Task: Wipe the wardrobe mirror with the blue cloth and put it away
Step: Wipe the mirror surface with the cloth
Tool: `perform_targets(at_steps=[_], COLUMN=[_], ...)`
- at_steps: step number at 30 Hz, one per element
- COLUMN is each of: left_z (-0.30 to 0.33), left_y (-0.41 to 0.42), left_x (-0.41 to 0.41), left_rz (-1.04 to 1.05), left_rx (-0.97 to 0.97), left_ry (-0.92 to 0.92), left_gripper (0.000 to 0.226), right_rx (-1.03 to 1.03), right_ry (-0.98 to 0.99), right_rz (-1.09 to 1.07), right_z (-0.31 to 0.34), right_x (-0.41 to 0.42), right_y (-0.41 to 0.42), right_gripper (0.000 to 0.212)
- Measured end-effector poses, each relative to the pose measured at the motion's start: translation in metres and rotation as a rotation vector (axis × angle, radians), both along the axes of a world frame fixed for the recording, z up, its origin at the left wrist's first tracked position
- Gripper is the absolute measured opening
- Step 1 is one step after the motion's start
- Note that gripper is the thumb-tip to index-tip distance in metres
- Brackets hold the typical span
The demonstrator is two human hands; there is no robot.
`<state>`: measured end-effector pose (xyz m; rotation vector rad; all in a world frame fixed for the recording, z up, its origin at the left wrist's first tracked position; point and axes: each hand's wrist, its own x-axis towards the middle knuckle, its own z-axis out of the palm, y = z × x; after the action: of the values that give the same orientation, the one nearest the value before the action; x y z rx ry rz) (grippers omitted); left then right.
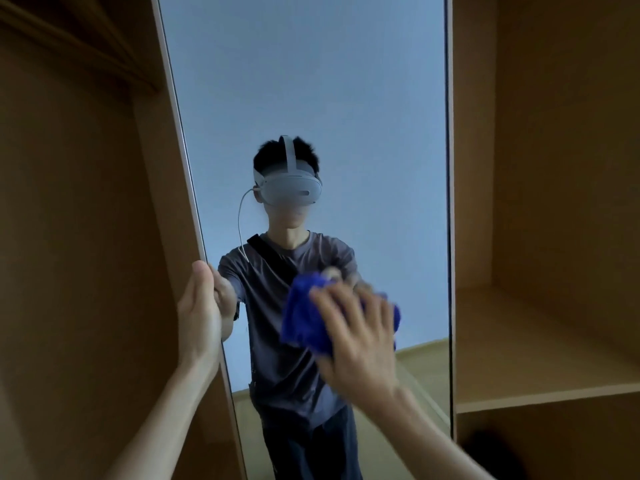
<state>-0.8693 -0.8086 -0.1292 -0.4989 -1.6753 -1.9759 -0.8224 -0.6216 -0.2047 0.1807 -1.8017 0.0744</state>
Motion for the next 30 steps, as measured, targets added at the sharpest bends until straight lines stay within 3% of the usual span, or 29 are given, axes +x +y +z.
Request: perform_targets(at_steps=[3, 5, 8, 12, 16, 17, 20, 25, 30], left_z=[-0.003, -0.004, -0.007, -0.015, -0.019, -0.019, -0.021, -0.068, -0.110], left_y=[-0.003, -0.005, -0.010, -0.014, -0.016, -0.015, -0.018, -0.021, -0.022], left_x=[-0.005, -0.008, -0.012, -0.022, -0.019, -0.015, -0.004, 0.008, -0.014], left_rz=[-0.028, -0.059, -0.138, -0.153, -0.197, -0.259, -0.478, -0.465, -0.418], left_rx=[0.001, 0.006, -0.003, -0.046, -0.133, -0.095, 0.025, -0.177, -0.081], left_ry=[0.001, 0.002, 0.004, -0.024, 0.053, 0.025, -0.041, -0.041, -0.063], left_gripper=[0.053, 0.063, 0.073, 0.057, 0.046, 0.044, 0.068, 0.085, 0.072], right_rx=[0.237, 0.286, 0.161, -0.131, -0.089, -0.038, 0.164, 0.270, 0.307], right_ry=[-0.102, -0.099, 0.032, 0.135, 0.119, 0.107, 0.066, -0.006, -0.003], right_rz=[-0.002, 0.014, 0.020, -0.024, -0.003, 0.009, 0.041, 0.051, 0.035], right_z=[-0.069, -0.079, -0.028, 0.077, 0.116, 0.108, 0.058, -0.039, -0.115], right_x=[0.002, 0.004, 0.000, -0.012, -0.022, -0.023, -0.028, -0.033, -0.031], right_y=[-0.013, -0.011, -0.005, -0.008, -0.038, -0.047, -0.069, -0.074, -0.063], right_gripper=[0.056, 0.045, 0.041, 0.065, 0.060, 0.060, 0.054, 0.048, 0.049])
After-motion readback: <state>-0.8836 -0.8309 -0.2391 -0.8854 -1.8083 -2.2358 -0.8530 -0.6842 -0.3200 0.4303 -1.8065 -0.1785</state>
